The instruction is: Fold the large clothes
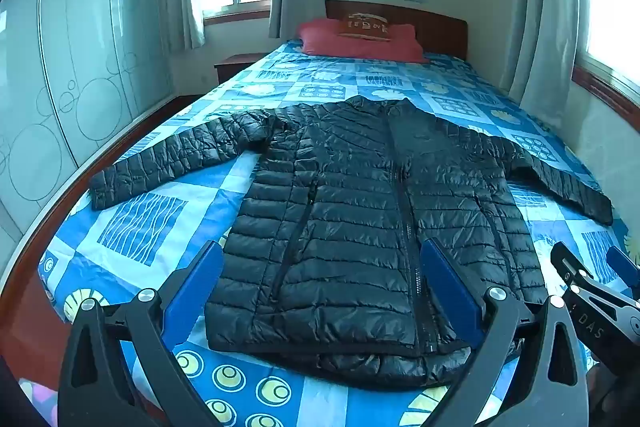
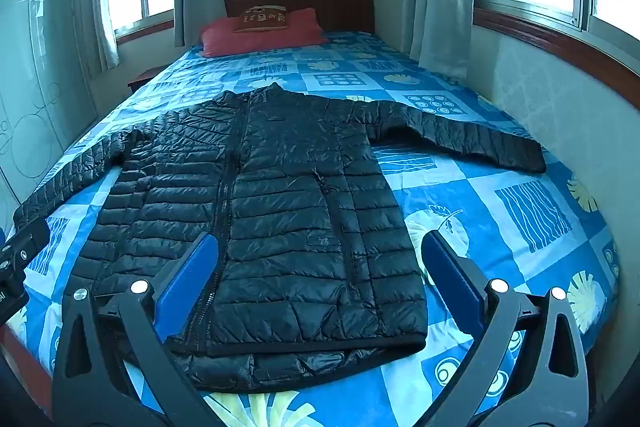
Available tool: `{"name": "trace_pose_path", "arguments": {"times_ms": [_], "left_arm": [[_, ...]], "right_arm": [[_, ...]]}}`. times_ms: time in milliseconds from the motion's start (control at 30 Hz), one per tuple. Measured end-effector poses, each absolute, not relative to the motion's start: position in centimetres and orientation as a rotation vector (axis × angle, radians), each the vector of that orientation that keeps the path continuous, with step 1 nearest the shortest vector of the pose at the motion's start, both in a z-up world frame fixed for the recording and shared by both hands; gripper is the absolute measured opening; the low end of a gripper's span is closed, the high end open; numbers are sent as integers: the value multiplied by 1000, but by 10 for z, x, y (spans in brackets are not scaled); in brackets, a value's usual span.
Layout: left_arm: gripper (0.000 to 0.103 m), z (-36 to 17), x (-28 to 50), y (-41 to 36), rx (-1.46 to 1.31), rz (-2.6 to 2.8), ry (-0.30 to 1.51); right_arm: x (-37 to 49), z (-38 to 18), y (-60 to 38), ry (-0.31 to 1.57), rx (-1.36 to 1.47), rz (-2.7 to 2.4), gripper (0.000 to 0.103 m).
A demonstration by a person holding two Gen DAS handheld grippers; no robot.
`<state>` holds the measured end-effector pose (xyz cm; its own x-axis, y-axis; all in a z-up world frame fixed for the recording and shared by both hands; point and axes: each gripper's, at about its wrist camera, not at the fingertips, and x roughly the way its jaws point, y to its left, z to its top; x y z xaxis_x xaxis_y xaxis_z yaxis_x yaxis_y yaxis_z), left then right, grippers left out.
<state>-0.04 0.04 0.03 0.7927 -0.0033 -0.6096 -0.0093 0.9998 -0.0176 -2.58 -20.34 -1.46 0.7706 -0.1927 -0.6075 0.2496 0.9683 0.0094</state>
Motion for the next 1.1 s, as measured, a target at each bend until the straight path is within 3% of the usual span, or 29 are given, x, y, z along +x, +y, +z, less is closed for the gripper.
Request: {"name": "trace_pose_path", "arguments": {"times_ms": [1100], "left_arm": [[98,-3,-2,1,-27,9,675]], "right_arm": [[-28,-14,-195,647,93,-234,101]]}}
